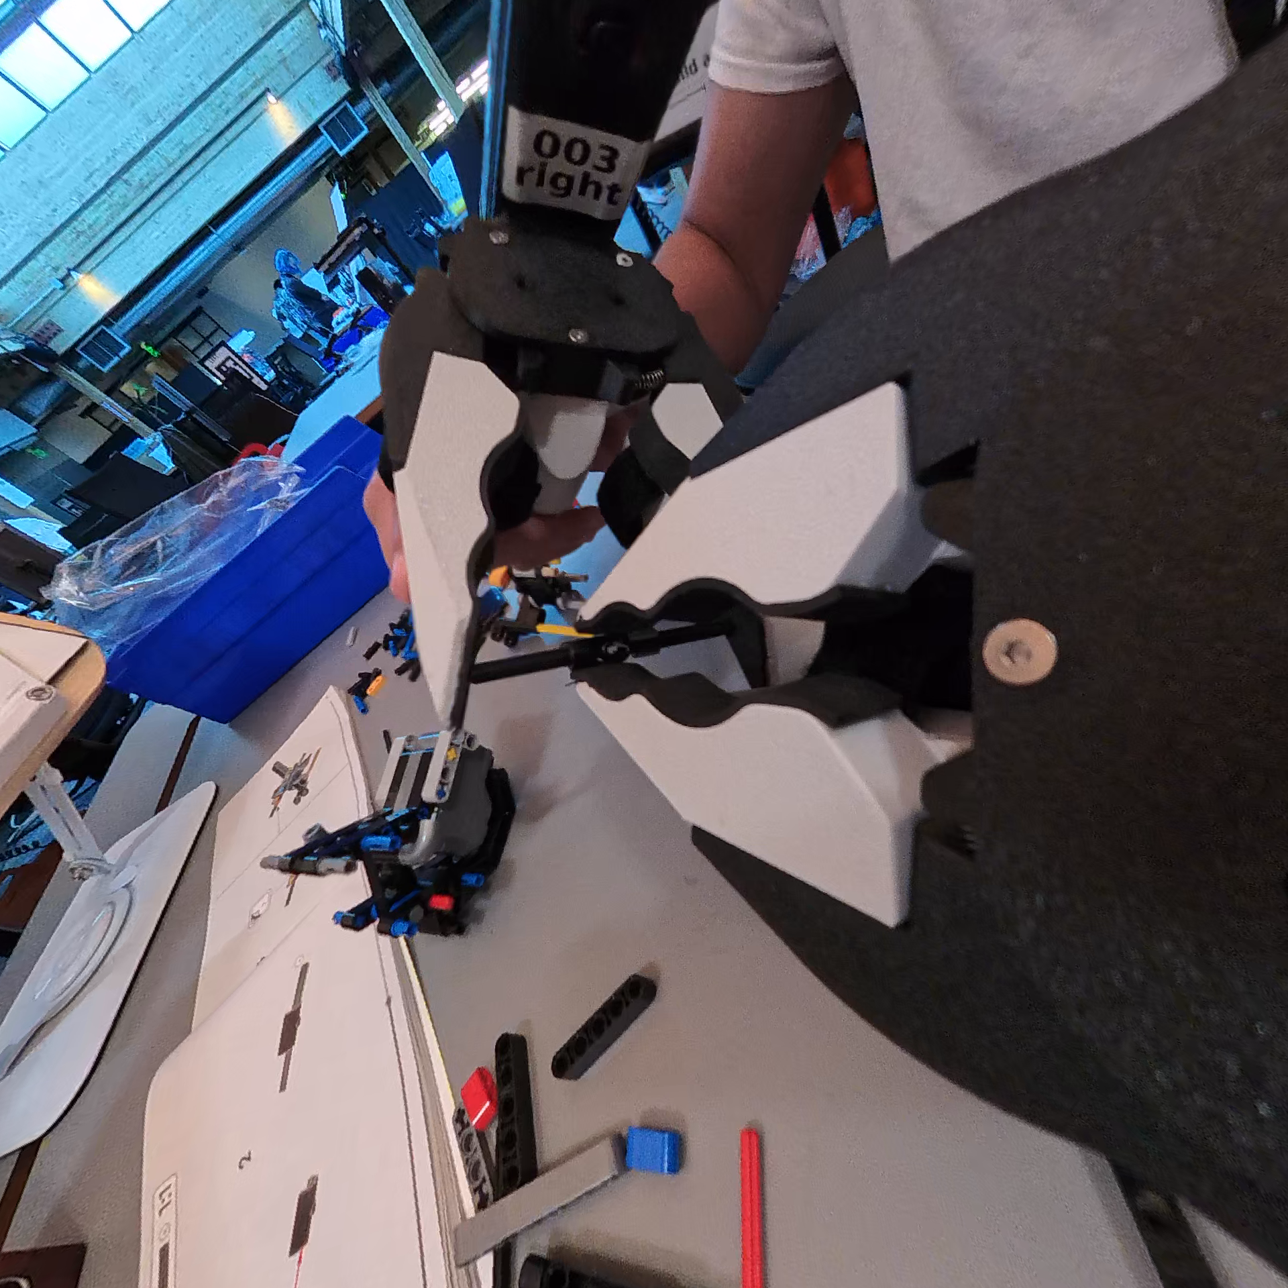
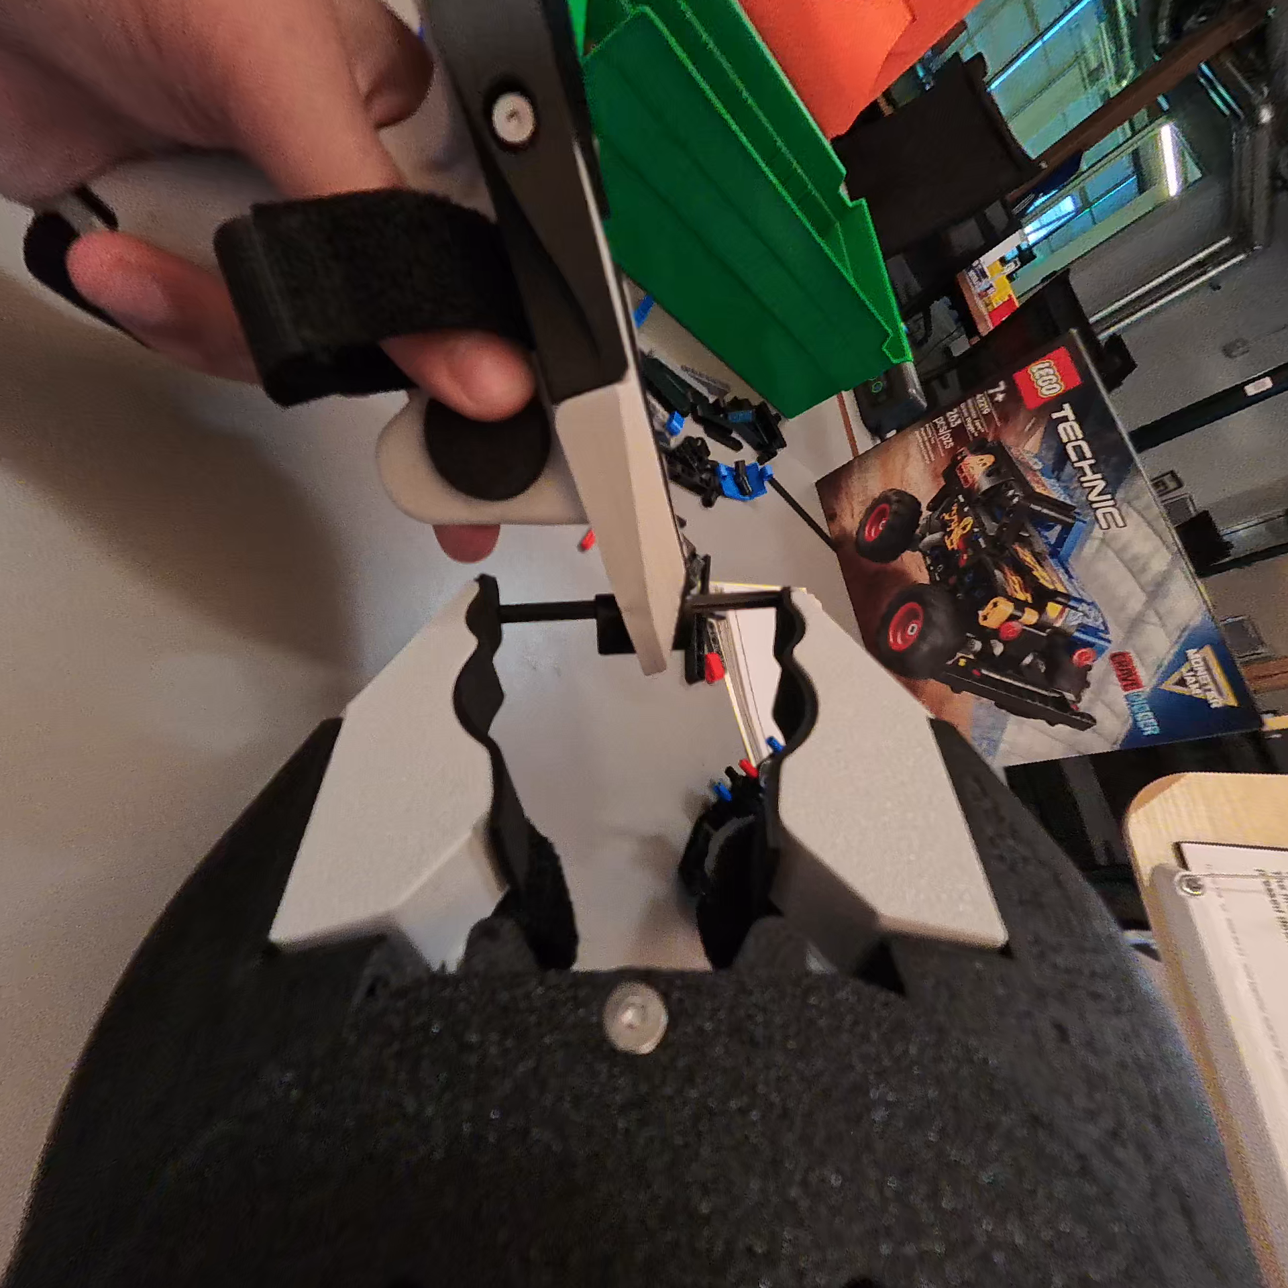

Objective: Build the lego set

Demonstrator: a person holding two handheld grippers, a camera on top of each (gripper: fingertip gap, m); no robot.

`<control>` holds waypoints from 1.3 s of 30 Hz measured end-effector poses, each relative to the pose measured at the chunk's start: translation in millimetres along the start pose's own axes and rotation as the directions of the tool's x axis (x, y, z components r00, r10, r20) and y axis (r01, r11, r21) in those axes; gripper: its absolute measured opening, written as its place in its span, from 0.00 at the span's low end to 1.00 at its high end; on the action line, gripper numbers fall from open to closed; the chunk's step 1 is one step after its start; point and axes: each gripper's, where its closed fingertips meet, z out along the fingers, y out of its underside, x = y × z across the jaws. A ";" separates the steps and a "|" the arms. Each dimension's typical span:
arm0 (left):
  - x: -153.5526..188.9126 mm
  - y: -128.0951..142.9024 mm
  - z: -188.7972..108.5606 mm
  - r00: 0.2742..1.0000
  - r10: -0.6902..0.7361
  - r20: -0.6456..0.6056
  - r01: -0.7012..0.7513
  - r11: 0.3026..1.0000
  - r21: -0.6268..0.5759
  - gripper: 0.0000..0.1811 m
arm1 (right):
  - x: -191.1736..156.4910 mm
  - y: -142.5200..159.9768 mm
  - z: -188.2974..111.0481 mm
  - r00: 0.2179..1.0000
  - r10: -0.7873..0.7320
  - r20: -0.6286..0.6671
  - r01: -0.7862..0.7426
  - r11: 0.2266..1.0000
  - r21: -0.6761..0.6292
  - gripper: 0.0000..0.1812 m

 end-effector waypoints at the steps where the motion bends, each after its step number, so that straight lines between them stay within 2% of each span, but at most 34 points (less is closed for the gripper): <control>1: 2.2 -1.5 -1.3 1.000 -0.003 -0.014 0.003 1.000 0.007 0.03 | 0.8 -2.8 -1.4 1.000 0.019 0.002 -0.019 1.000 0.013 0.43; 5: 5.5 -9.2 -13.2 0.998 0.059 -0.009 -0.059 0.996 0.063 0.03 | 7.6 -23.2 -25.2 0.983 0.180 0.044 -0.184 0.974 0.130 0.40; 9: 5.6 -26.3 -31.1 0.991 0.132 -0.012 -0.127 0.972 0.198 0.03 | 4.6 -16.0 -65.6 0.916 0.393 0.075 -0.400 0.903 0.157 0.35; 12: 9.2 -31.3 -34.0 0.961 0.276 -0.016 -0.263 0.931 0.251 0.03 | -4.3 6.0 -100.2 0.829 0.550 0.097 -0.558 0.806 0.197 0.31; 14: 11.3 -30.7 -31.0 0.929 0.369 -0.010 -0.352 0.892 0.283 0.03 | 1.3 30.8 -121.0 0.773 0.632 0.052 -0.626 0.748 0.219 0.31; 16: 12.4 -29.5 -25.9 0.919 0.393 -0.021 -0.368 0.876 0.311 0.03 | 14.5 50.9 -143.6 0.696 0.718 0.028 -0.694 0.662 0.285 0.30; 18: 8.2 -30.0 -21.4 0.935 0.352 -0.025 -0.325 0.887 0.328 0.03 | 32.1 70.5 -166.4 0.628 0.778 -0.026 -0.711 0.587 0.388 0.27; 21: 9.4 -33.3 -24.2 0.946 0.320 -0.050 -0.282 0.889 0.361 0.03 | 51.6 92.3 -192.5 0.612 0.774 -0.163 -0.636 0.604 0.480 0.23; 23: 14.3 -31.3 -25.5 0.948 0.303 -0.102 -0.247 0.897 0.367 0.03 | 57.0 94.9 -196.6 0.606 0.780 -0.159 -0.629 0.592 0.504 0.23; 28: 13.9 -31.0 -23.4 0.957 0.216 -0.195 -0.136 0.925 0.356 0.03 | 50.6 102.1 -180.6 0.604 0.788 -0.119 -0.687 0.590 0.425 0.24; 33: 5.0 -37.5 -22.8 0.951 0.089 -0.294 0.022 0.935 0.354 0.03 | 41.0 106.8 -169.4 0.647 0.745 -0.163 -0.669 0.657 0.349 0.23; 39: 6.6 -36.4 -19.9 0.946 0.089 -0.312 0.023 0.941 0.338 0.03 | 37.0 110.7 -162.1 0.678 0.707 -0.202 -0.644 0.704 0.300 0.22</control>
